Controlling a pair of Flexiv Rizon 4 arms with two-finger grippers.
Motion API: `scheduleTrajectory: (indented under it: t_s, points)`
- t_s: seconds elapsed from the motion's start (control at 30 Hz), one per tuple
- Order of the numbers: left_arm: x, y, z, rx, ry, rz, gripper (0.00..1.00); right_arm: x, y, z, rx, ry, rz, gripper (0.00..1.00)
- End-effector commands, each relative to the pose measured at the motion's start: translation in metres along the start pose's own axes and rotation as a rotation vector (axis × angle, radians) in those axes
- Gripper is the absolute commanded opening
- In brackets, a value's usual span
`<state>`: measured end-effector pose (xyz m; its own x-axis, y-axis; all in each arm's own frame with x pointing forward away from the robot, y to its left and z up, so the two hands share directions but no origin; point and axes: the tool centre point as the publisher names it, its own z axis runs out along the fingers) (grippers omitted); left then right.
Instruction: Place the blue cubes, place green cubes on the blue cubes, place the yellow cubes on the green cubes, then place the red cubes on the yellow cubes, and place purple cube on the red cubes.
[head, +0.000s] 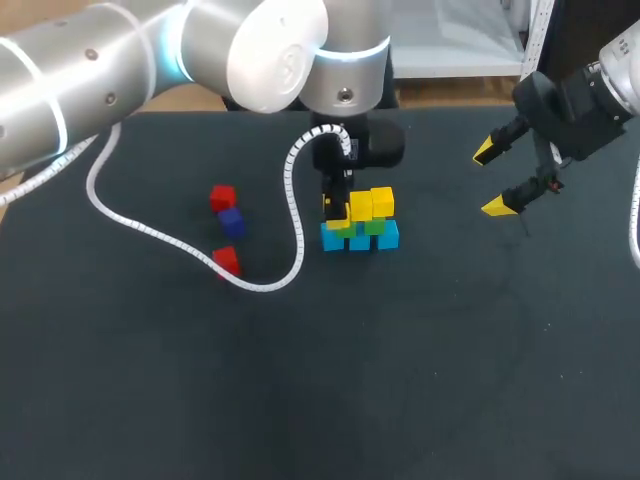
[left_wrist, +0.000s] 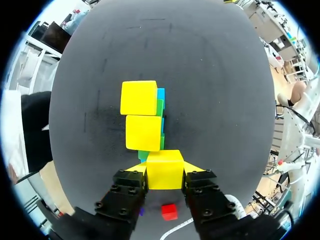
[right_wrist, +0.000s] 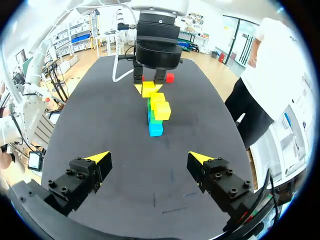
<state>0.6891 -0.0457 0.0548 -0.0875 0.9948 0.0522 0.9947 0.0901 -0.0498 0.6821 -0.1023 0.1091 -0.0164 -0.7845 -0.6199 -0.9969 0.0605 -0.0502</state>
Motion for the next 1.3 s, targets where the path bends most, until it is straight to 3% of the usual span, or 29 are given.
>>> scheduleTrajectory:
  t_s: [0.03, 1.3]
  points:
    - [0.0004, 0.0042, -0.0002, 0.002, 0.000, 0.002, 0.00, 0.0003, 0.0009, -0.0003, 0.002, -0.002, -0.001, 1.00]
    - [-0.0042, 0.0140, 0.0023, 0.004, -0.012, 0.023, 0.00, 0.0003, 0.0009, -0.0003, 0.002, -0.002, -0.001, 1.00]
